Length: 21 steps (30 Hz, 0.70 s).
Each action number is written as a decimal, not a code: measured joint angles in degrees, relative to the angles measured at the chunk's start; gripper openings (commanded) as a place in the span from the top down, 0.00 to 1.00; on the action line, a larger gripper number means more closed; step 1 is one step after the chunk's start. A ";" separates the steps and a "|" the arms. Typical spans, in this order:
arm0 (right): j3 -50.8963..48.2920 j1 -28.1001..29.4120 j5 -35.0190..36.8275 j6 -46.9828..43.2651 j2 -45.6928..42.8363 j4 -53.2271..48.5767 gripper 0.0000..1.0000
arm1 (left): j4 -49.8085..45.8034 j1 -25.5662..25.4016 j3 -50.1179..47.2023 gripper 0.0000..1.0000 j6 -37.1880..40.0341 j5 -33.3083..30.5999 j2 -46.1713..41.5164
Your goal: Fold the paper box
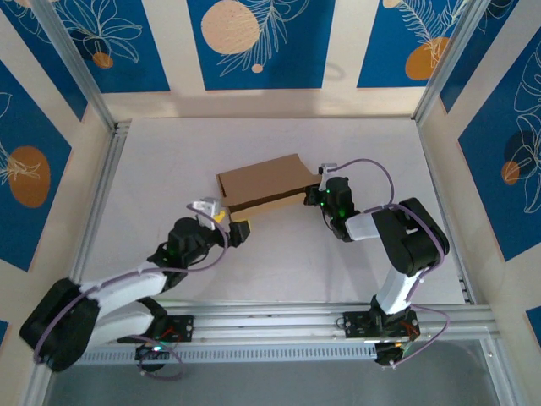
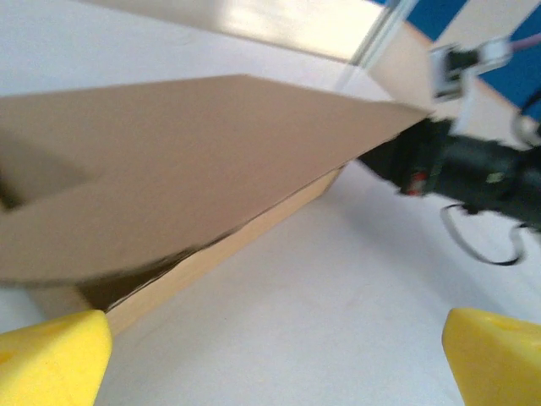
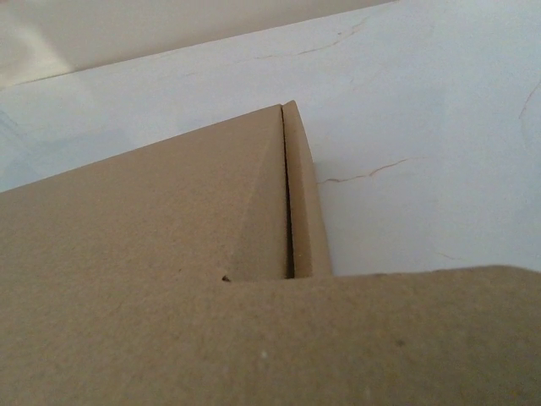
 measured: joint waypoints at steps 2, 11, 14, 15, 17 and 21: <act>0.39 0.00 -0.15 0.00 0.09 -0.35 1.00 | -3.58 0.00 2.38 0.02 0.07 3.54 -4.13; 1.55 -0.11 -1.33 0.61 0.81 -1.14 1.00 | -14.95 0.02 19.58 0.31 -2.58 9.99 -0.57; 1.55 -0.20 -1.73 1.01 0.87 -1.14 1.00 | -17.86 1.07 27.58 0.47 -2.32 9.20 7.93; 1.55 -0.20 -1.79 1.05 0.90 -1.14 1.00 | -18.14 1.70 30.03 0.49 -2.64 9.22 11.34; 1.55 -0.20 -2.01 1.25 0.96 -1.16 1.00 | -18.58 2.84 33.99 0.57 -2.84 9.75 17.53; 1.60 -0.44 -2.86 1.68 0.96 -1.51 1.00 | -19.32 3.72 38.80 0.66 -4.15 11.69 29.09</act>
